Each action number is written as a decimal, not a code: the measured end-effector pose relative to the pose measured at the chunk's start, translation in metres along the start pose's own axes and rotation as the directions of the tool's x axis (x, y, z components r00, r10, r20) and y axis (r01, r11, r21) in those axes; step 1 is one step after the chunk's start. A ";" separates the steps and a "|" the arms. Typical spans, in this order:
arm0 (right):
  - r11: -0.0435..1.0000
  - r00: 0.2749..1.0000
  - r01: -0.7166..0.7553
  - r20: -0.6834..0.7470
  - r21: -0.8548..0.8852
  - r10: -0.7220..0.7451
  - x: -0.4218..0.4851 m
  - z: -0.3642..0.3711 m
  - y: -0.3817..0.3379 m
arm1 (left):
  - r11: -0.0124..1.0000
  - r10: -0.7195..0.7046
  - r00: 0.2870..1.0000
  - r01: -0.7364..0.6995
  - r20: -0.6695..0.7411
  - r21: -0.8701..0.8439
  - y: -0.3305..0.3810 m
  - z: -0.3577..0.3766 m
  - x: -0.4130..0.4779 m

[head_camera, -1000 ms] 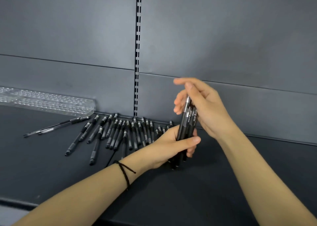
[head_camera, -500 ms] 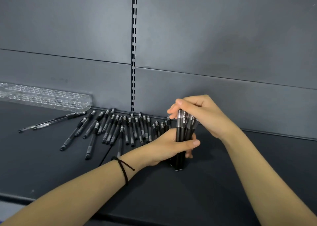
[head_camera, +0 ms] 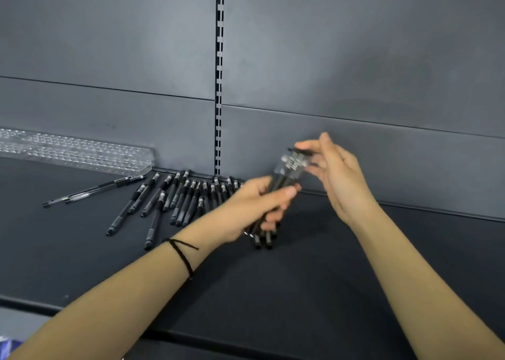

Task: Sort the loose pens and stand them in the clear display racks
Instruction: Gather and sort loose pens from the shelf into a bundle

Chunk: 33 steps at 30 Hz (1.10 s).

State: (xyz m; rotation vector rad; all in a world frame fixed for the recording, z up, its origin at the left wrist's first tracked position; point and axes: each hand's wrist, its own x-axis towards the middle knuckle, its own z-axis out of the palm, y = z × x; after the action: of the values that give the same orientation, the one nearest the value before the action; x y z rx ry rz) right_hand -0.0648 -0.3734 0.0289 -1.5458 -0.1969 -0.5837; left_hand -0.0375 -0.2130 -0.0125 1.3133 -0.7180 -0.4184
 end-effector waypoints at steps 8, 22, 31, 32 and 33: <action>0.944 0.955 -0.288 -0.124 -0.162 0.270 -0.001 -0.011 0.027 | 0.952 -0.094 0.913 -0.034 -0.397 -0.304 0.003 -0.081 0.012; 0.457 0.918 0.185 0.318 -0.870 0.235 -0.017 0.001 0.045 | 0.596 0.179 0.931 0.154 -0.317 0.788 0.032 -0.103 -0.013; 0.415 0.840 0.425 0.522 -0.804 0.150 -0.029 0.040 0.038 | 0.039 0.182 0.912 0.367 -0.368 0.929 0.053 -0.177 -0.113; 0.406 0.837 0.429 0.524 -0.807 0.158 -0.028 0.050 0.036 | 0.003 0.186 0.912 0.372 -0.366 0.928 0.052 -0.183 -0.119; 0.397 0.835 0.430 0.525 -0.811 0.168 -0.026 0.060 0.036 | -0.017 0.195 0.913 0.367 -0.357 0.930 0.051 -0.188 -0.124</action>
State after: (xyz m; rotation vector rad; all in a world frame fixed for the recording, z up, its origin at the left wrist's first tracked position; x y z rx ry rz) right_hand -0.0564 -0.3123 -0.0124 -2.8506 -0.5010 -0.3491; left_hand -0.0035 0.0156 -0.0092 2.8286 -0.5077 0.5138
